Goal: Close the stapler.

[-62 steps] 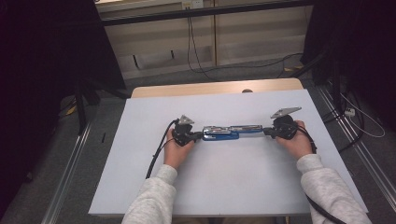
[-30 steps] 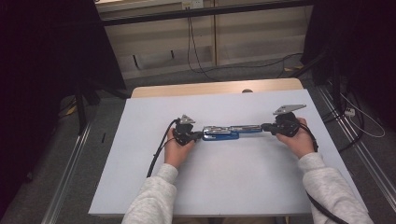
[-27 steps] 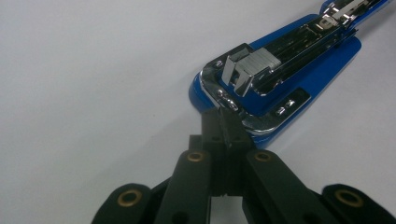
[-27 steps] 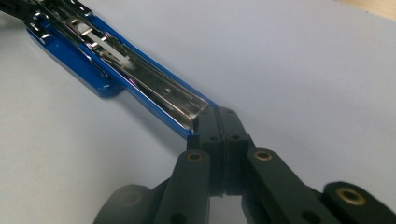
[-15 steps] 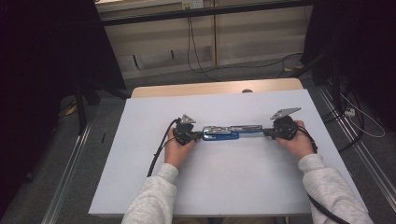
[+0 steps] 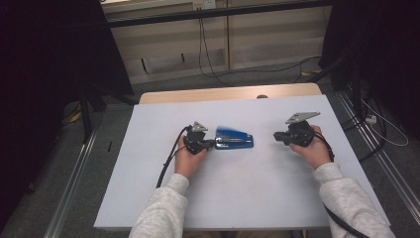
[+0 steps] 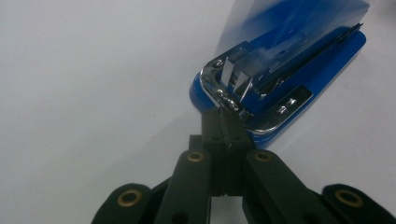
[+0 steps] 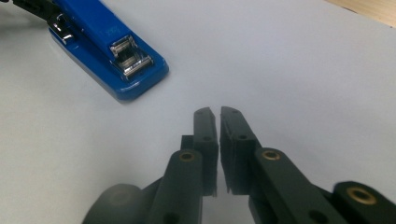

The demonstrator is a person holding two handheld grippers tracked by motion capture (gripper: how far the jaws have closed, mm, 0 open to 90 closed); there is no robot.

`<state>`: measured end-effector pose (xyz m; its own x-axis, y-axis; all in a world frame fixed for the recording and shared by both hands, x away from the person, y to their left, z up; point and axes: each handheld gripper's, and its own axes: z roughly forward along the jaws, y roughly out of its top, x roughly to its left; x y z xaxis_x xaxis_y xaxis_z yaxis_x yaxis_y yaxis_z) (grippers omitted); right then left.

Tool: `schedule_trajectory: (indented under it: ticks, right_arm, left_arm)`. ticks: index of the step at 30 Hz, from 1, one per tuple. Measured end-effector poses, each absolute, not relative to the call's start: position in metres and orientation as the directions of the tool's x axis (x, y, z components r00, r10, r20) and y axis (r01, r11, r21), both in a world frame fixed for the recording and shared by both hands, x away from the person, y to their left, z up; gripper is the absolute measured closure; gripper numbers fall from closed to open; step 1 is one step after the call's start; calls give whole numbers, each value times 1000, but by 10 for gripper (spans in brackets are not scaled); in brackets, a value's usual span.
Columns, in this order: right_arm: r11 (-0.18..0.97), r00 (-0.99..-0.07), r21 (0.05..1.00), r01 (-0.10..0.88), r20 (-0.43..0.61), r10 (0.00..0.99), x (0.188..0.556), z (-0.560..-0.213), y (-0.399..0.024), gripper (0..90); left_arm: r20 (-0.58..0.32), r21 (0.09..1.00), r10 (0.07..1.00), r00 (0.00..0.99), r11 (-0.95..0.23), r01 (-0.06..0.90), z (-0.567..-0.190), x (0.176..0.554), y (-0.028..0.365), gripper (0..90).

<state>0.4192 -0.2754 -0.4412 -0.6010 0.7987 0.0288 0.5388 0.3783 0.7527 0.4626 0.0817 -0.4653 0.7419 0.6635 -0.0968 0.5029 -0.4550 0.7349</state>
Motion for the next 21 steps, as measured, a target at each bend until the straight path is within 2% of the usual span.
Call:
schedule_trajectory:
  ticks: [5, 10, 13, 15, 16, 17, 19, 21]
  right_arm:
    - [371, -602, 749, 549, 47, 797, 418, -447, -275, 726]
    - [353, -606, 756, 551, 71, 792, 415, -447, -272, 610]
    - [351, -610, 756, 553, 80, 788, 412, -447, -270, 556]
    - [345, -613, 758, 553, 89, 785, 409, -445, -269, 523]
    - [334, -613, 762, 555, 102, 784, 407, -445, -269, 520]
    - [327, -615, 762, 559, 117, 780, 406, -444, -268, 516]
    - [316, -616, 763, 564, 134, 777, 402, -443, -267, 461]
    - [327, -616, 753, 570, 129, 777, 397, -443, -265, 430]
  left_arm:
    - [-89, 725, 651, 754, -476, 497, -464, 464, 82, 900]
    - [-105, 738, 668, 737, -444, 508, -465, 463, 80, 879]
    - [-100, 752, 672, 734, -432, 498, -461, 462, 83, 744]
    - [-135, 770, 672, 728, -391, 505, -455, 459, 86, 659]
    - [-129, 770, 679, 723, -391, 504, -453, 458, 87, 569]
    - [-122, 768, 677, 726, -399, 501, -450, 455, 88, 523]
    - [-121, 769, 652, 748, -415, 486, -446, 451, 92, 503]
    - [-121, 760, 643, 756, -430, 487, -442, 447, 96, 424]
